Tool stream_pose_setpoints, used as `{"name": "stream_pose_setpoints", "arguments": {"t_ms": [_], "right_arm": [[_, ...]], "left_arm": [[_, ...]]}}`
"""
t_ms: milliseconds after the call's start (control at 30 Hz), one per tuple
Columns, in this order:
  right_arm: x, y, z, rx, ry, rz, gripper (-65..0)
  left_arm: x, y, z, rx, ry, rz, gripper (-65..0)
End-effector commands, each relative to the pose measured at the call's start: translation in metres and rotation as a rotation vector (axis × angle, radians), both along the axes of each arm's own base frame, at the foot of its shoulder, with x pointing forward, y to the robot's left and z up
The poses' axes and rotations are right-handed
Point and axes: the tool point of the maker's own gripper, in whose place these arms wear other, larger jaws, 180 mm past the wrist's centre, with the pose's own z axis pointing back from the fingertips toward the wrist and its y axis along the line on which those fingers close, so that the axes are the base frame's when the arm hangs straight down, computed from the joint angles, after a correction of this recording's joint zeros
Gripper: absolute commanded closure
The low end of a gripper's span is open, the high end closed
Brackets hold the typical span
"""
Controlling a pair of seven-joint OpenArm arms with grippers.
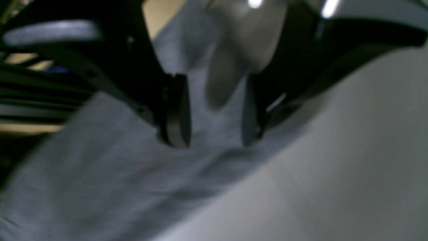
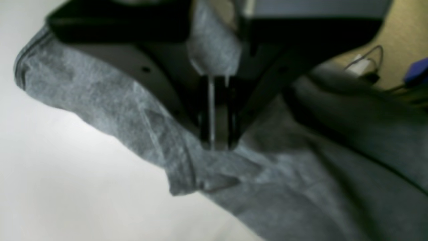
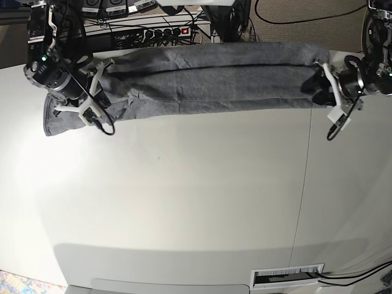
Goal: Fold the T-shirt properly
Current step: 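Grasp the strip's end with the left gripper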
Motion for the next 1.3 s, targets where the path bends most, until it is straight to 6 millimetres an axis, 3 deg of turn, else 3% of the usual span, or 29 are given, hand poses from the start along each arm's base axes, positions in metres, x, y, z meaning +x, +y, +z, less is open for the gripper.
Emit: {"name": "stream_pose_setpoints", "arguments": {"t_ms": [0, 167, 300, 400, 667, 1000, 1267], "right_arm": [[0.012, -0.002, 0.008, 0.000, -0.040, 0.005, -1.9], [0.021, -0.017, -0.005, 0.007, -0.009, -0.045, -1.9], [0.020, -0.020, -0.010, 0.012, 0.005, -0.056, -1.9], [0.021, -0.019, -0.009, 0.018, -0.004, -0.054, -1.9], [0.022, -0.017, -0.008, 0.026, -0.013, -0.052, -1.9], [0.022, -0.018, -0.009, 0.022, -0.008, -0.053, -1.9], [0.022, -0.018, -0.009, 0.023, -0.008, -0.053, -1.9]], "left_arm": [[0.010, 0.012, 0.011, 0.025, -0.040, 0.031, -27.1], [0.016, 0.060, 0.004, 0.123, -0.009, 0.234, -27.1], [0.002, 0.078, -0.009, 0.132, 0.096, 0.319, -27.1], [-0.011, 0.070, -0.017, 0.059, 0.185, 0.322, -27.1], [-0.017, 0.051, -0.015, -0.092, 0.212, 0.275, -27.1], [-0.034, 0.052, -0.036, -0.264, 0.293, 0.337, -27.1], [-0.042, 0.039, -0.036, -0.382, 0.327, 0.326, -27.1]]}}
